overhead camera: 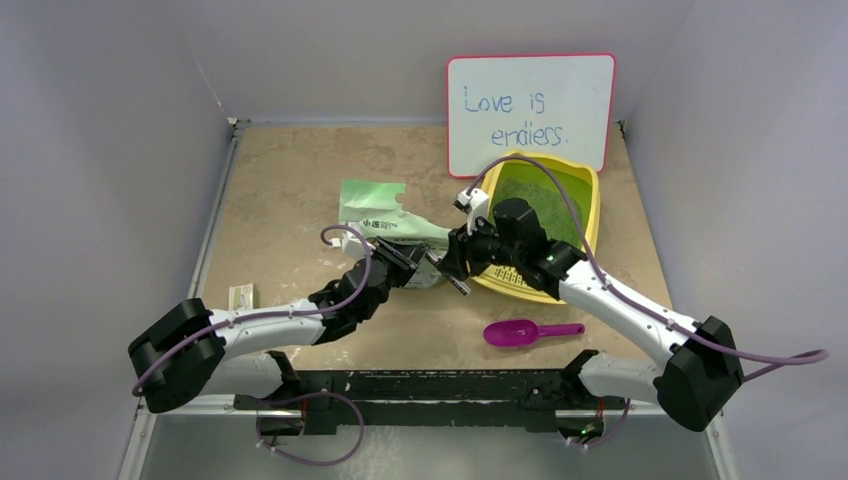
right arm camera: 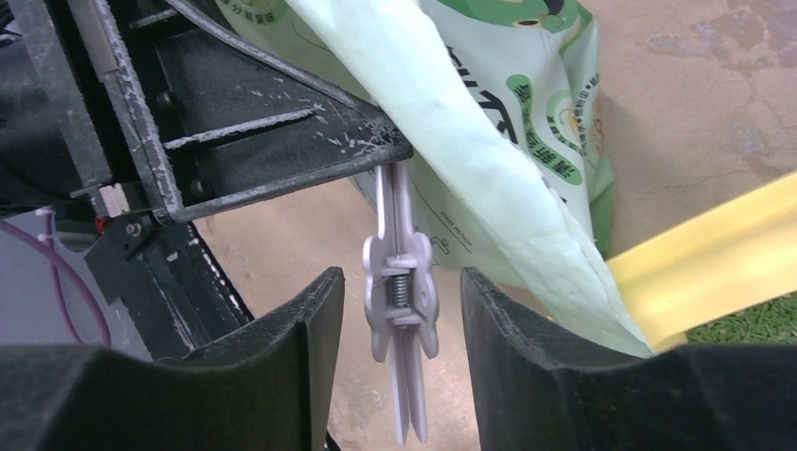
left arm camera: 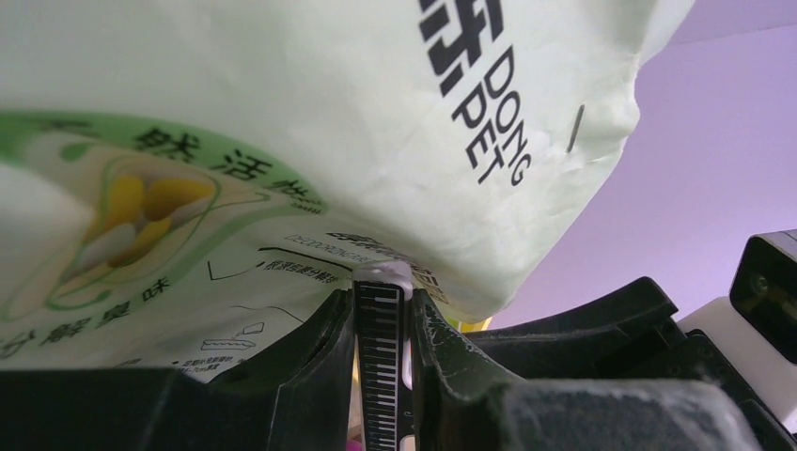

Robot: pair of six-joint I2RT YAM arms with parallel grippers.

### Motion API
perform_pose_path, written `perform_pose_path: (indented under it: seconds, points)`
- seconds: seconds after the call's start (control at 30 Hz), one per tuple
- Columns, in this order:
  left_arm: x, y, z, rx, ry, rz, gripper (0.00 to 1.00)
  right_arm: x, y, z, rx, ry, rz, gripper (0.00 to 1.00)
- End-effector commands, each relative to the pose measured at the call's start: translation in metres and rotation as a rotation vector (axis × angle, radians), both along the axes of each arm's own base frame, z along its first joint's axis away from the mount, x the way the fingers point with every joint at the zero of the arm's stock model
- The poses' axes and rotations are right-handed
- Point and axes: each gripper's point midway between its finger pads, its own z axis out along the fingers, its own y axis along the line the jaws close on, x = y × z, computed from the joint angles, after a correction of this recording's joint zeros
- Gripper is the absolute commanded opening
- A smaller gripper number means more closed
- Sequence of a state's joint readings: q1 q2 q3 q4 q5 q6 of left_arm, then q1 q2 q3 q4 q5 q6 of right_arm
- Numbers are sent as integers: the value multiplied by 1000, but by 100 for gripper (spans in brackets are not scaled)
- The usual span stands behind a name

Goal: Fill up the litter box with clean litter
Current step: Pick up the clamp at the center of the board.

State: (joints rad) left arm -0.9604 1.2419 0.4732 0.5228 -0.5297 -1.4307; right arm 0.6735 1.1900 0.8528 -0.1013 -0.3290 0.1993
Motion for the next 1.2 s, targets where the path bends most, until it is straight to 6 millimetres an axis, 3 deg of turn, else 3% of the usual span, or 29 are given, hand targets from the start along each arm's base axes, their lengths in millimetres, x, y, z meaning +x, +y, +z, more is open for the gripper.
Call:
perform_pose_path:
  seconds: [0.0,0.3,0.47,0.7,0.9,1.17]
  points:
    - [7,2,28,-94,-43,27,2,14,-4,35,21,-104,-55,52]
    - [8,-1,30,-93,-42,24,2,15,-1,48,30,-137,-38,44]
    - [9,0,29,-90,-40,28,2,13,3,41,-6,-125,-20,43]
    - [10,0,30,-89,-40,30,3,12,-2,42,-24,-143,-41,56]
    - [10,-1,30,-91,-40,27,3,13,-4,32,-51,-130,-40,60]
    - [10,-1,32,-91,-42,26,3,8,7,28,-33,-104,21,49]
